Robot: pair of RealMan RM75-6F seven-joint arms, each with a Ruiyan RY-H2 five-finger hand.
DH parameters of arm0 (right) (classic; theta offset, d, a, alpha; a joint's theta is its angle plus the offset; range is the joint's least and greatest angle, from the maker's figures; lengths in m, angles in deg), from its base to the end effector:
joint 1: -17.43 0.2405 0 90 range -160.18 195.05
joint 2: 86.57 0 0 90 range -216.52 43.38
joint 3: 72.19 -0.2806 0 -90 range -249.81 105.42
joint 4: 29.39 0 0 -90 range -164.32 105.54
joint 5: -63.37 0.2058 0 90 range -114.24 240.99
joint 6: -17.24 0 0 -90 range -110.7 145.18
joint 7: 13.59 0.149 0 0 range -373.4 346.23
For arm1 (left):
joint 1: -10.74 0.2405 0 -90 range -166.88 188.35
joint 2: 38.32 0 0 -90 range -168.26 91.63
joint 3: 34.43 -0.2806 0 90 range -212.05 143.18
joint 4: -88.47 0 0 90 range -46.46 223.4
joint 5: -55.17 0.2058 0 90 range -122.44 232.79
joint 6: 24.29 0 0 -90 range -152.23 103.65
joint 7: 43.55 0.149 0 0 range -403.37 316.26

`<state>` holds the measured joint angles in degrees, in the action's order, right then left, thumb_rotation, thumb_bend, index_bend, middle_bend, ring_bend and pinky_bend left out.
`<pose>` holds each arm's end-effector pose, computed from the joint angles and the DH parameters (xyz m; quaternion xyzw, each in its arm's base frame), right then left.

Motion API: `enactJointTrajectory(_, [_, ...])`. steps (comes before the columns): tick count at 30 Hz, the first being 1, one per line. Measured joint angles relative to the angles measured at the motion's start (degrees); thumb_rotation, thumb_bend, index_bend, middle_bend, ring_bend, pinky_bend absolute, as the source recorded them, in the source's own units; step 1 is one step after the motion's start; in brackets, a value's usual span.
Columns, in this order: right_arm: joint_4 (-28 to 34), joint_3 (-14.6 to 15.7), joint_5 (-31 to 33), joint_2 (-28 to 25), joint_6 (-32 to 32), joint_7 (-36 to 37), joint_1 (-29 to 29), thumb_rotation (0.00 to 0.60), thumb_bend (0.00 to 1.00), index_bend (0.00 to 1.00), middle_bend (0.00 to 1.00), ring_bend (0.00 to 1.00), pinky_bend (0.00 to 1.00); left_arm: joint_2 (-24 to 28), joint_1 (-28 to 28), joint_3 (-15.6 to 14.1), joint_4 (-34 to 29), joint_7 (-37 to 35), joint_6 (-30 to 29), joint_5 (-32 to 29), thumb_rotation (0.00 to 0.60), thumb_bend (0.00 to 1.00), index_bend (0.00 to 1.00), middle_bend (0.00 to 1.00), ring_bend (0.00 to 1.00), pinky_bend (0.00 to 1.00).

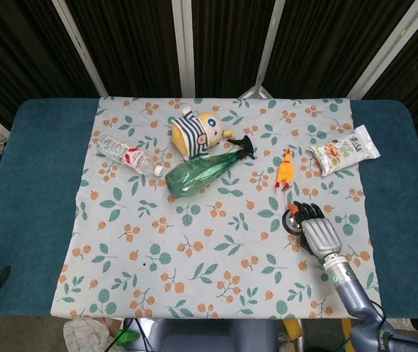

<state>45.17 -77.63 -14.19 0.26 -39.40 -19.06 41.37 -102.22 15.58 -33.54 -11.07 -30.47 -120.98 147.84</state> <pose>-0.3031 -0.2950 0.0046 0.7056 -0.4408 0.3120 0.4588 -0.3097 0.1250 0.1834 -0.5764 -0.3341 -0.3743 0.6450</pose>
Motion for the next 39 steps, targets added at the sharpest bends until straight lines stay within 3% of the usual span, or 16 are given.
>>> enactJointTrajectory(7, [0.9, 0.5, 0.0, -0.2, 0.0, -1.6, 0.5, 0.6, 1.0, 0.01, 0.0, 0.0, 0.0, 0.0, 0.0, -0.1, -0.1, 0.2, 0.0, 0.0, 0.6, 0.4, 0.05, 0.0, 0.03, 0.16])
enactJointTrajectory(13, [6.4, -0.3, -1.3, -3.4, -3.0, -1.3, 0.4, 0.6, 1.0, 0.01, 0.0, 0.0, 0.0, 0.2, 0.1, 0.0, 0.0, -0.3, -0.2, -0.1, 0.6, 0.4, 0.05, 0.0, 0.03, 0.16])
enactJointTrajectory(19, [15.3, -1.8, -5.4, -9.4, -12.0, -0.3, -1.3, 0.6, 1.0, 0.01, 0.0, 0.0, 0.0, 0.5, 0.2, 0.0, 0.0, -0.9, -0.3, -0.3, 0.6, 0.4, 0.05, 0.0, 0.03, 0.16])
enactJointTrajectory(24, [25.7, -2.1, -10.2, -17.9, -21.7, -0.4, -5.4, 0.6, 1.0, 0.01, 0.0, 0.0, 0.0, 0.6, 0.3, -0.2, -0.1, -1.3, -0.4, 0.2, 0.6, 0.4, 0.05, 0.0, 0.03, 0.16])
enactJointTrajectory(30, [31.7, 2.2, -17.4, -25.7, -31.3, -2.7, -13.5, 0.6, 1.0, 0.01, 0.0, 0.0, 0.0, 1.0, 0.5, -0.4, -0.2, -2.1, -0.7, 0.3, 0.6, 0.4, 0.05, 0.0, 0.03, 0.16])
enactJointTrajectory(35, [31.0, 5.8, -21.2, -25.7, -37.0, -5.8, -19.0, 0.6, 1.0, 0.01, 0.0, 0.0, 0.0, 1.5, 0.9, -0.6, -0.2, -3.2, -1.4, 0.5, 0.6, 0.4, 0.05, 0.0, 0.03, 0.16])
enactJointTrajectory(39, [28.3, 7.6, -22.8, -24.2, -38.0, -6.3, -20.8, 0.6, 1.0, 0.01, 0.0, 0.0, 0.0, 1.8, 1.2, -0.6, 0.0, -4.2, -2.1, 0.9, 0.6, 0.4, 0.05, 0.0, 0.03, 0.16])
